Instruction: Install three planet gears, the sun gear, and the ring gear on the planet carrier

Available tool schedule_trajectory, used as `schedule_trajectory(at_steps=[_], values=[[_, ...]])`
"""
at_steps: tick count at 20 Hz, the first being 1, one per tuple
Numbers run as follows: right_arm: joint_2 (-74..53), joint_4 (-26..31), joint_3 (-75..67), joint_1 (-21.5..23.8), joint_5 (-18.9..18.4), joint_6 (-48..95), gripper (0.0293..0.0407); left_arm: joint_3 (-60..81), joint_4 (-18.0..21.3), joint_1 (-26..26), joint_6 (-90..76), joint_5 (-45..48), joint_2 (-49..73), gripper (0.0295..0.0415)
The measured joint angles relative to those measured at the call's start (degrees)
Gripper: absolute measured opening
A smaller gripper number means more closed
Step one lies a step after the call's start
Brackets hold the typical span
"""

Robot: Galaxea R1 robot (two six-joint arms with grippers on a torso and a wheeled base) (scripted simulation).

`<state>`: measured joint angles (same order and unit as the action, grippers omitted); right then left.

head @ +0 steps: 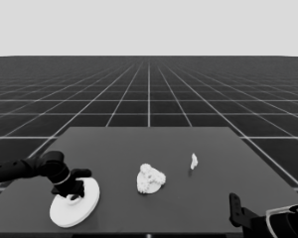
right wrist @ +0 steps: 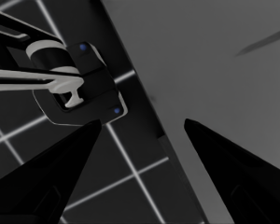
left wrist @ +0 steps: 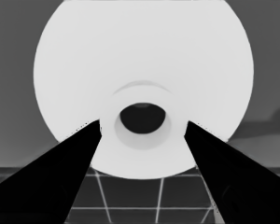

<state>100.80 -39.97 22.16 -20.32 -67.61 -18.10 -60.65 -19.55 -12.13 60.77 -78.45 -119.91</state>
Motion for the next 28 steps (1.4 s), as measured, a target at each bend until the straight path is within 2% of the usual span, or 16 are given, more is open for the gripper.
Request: schedule_trajectory(at_steps=[9,10,11,12,14,19,20,21,22,23,25,28], values=[[0.0,0.0,0.0,0.0,0.0,0.0,0.0385,-0.1,0.0,0.0,0.0,0.0,0.0,0.0348],[0.0,0.0,0.0,0.0,0.0,0.0,0.0385,7.3,9.0,8.8,1.6,-6.4,3.7,0.0348],[0.0,0.0,0.0,0.0,0.0,0.0,0.0385,9.3,16.1,17.7,2.0,-10.0,4.8,0.0348],[0.0,0.0,0.0,0.0,0.0,0.0,0.0385,9.0,20.6,23.2,1.9,-12.0,4.7,0.0348],[0.0,0.0,0.0,0.0,0.0,0.0,0.0385,7.6,24.6,28.1,1.5,-14.0,4.0,0.0348],[0.0,0.0,0.0,0.0,0.0,0.0,0.0385,6.5,26.4,30.2,1.2,-14.9,3.5,0.0348],[0.0,0.0,0.0,0.0,0.0,0.0,0.0385,4.9,25.9,28.3,22.4,-11.8,-7.7,0.0348],[0.0,0.0,0.0,0.0,0.0,0.0,0.0385,-1.5,24.7,27.2,30.9,-11.0,-27.2,0.0348],[0.0,0.0,0.0,0.0,0.0,0.0,0.0385,-11.4,24.1,26.7,29.6,-11.2,-39.4,0.0348],[0.0,0.0,0.0,0.0,0.0,0.0,0.0385,-19.6,23.8,26.4,26.4,-11.5,-46.2,0.0348],[0.0,0.0,0.0,0.0,0.0,0.0,0.0385,-29.1,23.5,26.1,21.8,-11.9,-52.5,0.0348],[0.0,0.0,0.0,0.0,0.0,0.0,0.0385,-33.8,23.3,26.0,19.4,-12.1,-55.2,0.0348]])
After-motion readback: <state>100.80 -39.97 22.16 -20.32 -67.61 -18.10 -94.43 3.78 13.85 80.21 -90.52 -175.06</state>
